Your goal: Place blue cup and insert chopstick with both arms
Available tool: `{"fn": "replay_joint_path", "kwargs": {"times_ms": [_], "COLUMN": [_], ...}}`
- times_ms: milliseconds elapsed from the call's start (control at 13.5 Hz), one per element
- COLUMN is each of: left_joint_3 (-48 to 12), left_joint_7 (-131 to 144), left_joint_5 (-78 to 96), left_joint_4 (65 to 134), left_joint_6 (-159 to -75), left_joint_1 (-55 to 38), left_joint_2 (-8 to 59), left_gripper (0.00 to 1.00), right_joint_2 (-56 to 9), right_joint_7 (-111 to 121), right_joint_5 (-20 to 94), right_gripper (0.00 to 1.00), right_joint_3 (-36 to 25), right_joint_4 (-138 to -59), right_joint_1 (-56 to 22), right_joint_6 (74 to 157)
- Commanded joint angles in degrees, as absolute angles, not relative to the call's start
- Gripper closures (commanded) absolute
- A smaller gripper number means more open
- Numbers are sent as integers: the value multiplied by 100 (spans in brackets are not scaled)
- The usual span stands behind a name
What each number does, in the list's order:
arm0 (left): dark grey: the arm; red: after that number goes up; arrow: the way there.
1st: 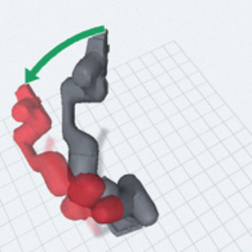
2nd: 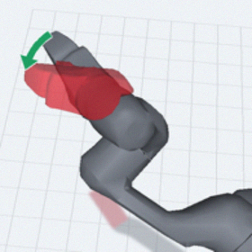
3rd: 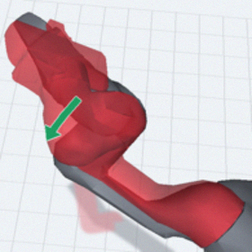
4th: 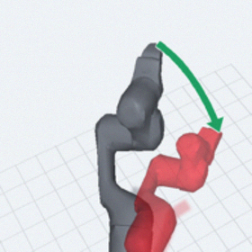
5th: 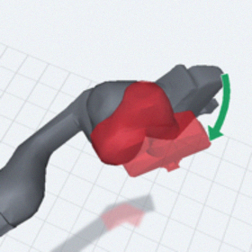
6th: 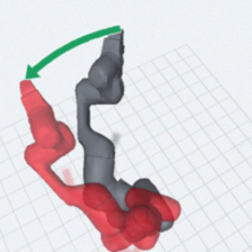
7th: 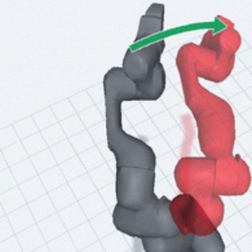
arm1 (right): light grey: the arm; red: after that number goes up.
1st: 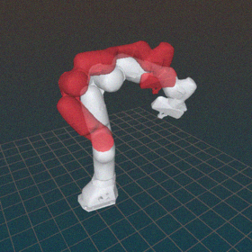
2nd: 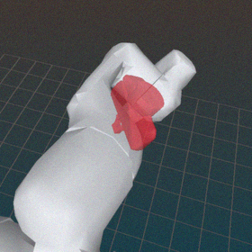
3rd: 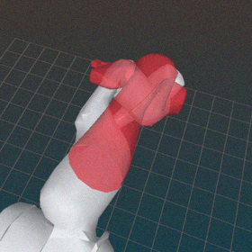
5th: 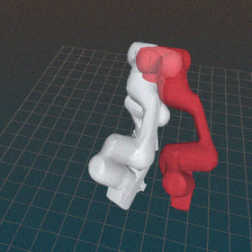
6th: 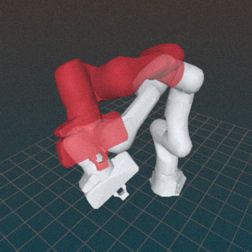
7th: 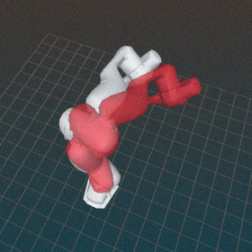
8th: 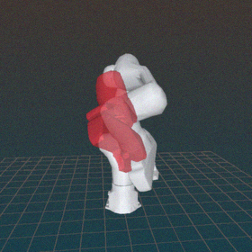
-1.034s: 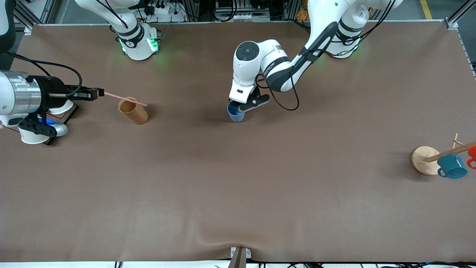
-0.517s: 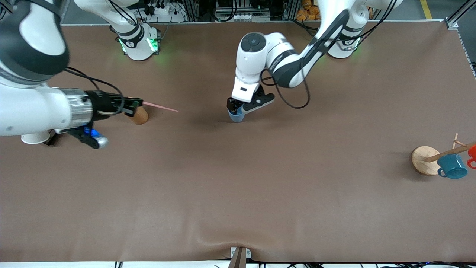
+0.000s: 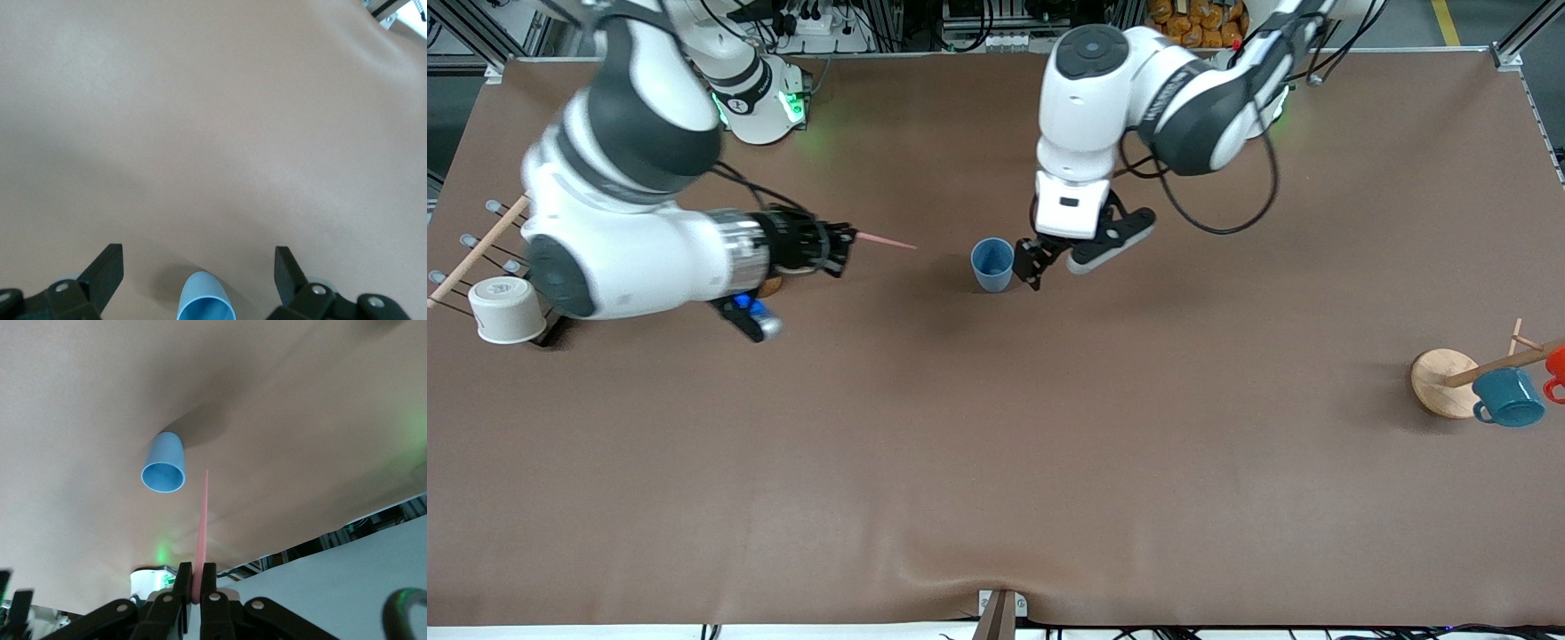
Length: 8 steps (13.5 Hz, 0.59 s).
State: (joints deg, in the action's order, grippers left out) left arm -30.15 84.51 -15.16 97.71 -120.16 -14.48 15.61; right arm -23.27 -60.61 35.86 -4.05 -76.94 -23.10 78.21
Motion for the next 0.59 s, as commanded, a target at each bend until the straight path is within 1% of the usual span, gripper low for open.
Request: {"fn": "replay_joint_path", "kwargs": {"times_ms": [0,221,517], "left_joint_3": [-3050,-3050,-3050], "left_joint_7": [7728,6876,5575], "left_joint_5": [-1117,-950,-800], "left_joint_4": [9291,8992,8947], "left_joint_6": [-11515,-11102,-10890], "left_joint_1": [-1056,-582,69], "left_joint_2": [1591,1582,1459], "left_gripper": [0,0,0], "right_joint_2": [-2206,-2206,-2268], "right_joint_7": [-6485,-6548,-6565], "right_joint_5": [3779,3867,3876], "right_gripper": [100,100,100], "right_joint_3": [-439,-439,-439], "right_joint_4": [-8173,-8612,-8692], "right_joint_1": [-2679,-2996,-3225], "right_joint_6": [8505,9262,9615]}}
